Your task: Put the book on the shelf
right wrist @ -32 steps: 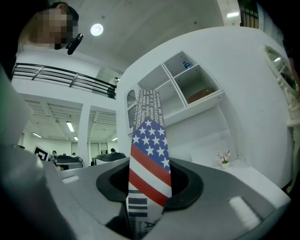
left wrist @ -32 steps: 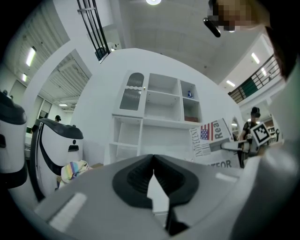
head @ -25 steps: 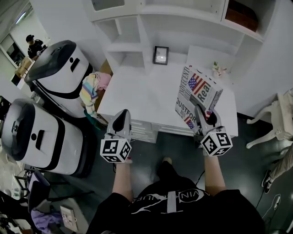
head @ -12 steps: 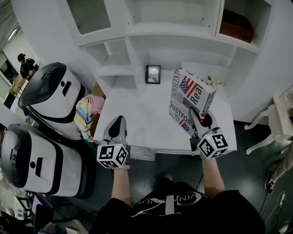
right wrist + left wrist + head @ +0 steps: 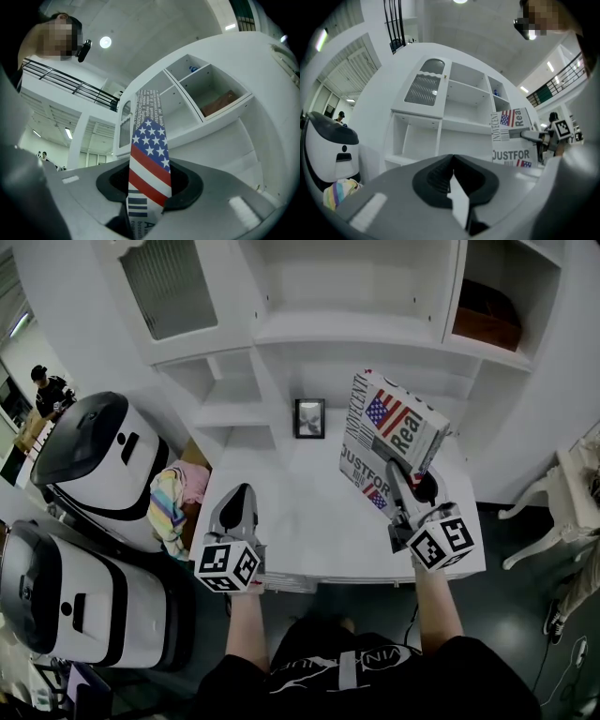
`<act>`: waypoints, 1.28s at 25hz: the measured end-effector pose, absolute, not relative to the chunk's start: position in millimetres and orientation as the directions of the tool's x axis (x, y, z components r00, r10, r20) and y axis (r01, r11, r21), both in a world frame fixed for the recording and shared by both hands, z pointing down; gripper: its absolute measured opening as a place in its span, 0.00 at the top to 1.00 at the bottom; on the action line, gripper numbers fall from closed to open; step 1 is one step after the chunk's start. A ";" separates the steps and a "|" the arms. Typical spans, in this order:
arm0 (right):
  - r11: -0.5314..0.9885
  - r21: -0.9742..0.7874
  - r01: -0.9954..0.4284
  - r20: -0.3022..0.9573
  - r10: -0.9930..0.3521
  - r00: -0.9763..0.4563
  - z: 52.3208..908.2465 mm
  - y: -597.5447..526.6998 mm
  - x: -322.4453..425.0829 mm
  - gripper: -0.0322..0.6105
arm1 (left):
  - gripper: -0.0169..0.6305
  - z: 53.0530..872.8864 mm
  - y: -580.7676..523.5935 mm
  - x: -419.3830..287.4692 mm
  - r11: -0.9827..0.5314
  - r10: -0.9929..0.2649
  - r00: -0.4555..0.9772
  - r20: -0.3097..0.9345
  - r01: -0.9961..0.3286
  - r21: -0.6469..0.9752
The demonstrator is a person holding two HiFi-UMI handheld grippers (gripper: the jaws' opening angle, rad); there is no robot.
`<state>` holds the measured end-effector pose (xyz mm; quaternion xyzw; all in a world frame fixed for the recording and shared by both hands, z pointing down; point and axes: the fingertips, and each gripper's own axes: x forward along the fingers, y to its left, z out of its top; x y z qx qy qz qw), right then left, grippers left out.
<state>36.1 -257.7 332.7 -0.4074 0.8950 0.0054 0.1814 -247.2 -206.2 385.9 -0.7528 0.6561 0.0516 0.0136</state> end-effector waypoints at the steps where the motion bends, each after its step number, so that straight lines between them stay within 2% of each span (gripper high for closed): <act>1: 0.667 -0.132 -0.734 -0.338 -0.726 -0.599 329.1 -259.8 34.6 0.70 | 0.97 384.2 -211.6 -247.7 -0.147 -0.985 0.143 -0.098 -0.988 0.043; 13: 0.663 -0.046 -0.747 -0.429 -0.689 -0.584 222.0 -324.1 -0.9 0.70 | 0.97 322.1 -323.5 -269.8 -0.243 -0.964 0.240 -0.110 -0.970 0.014; 32: 0.620 0.145 -0.771 -0.580 -0.578 -0.574 112.7 -337.9 -15.7 0.70 | 0.97 287.5 -362.7 -273.5 -0.289 -0.943 0.285 -0.169 -0.957 0.001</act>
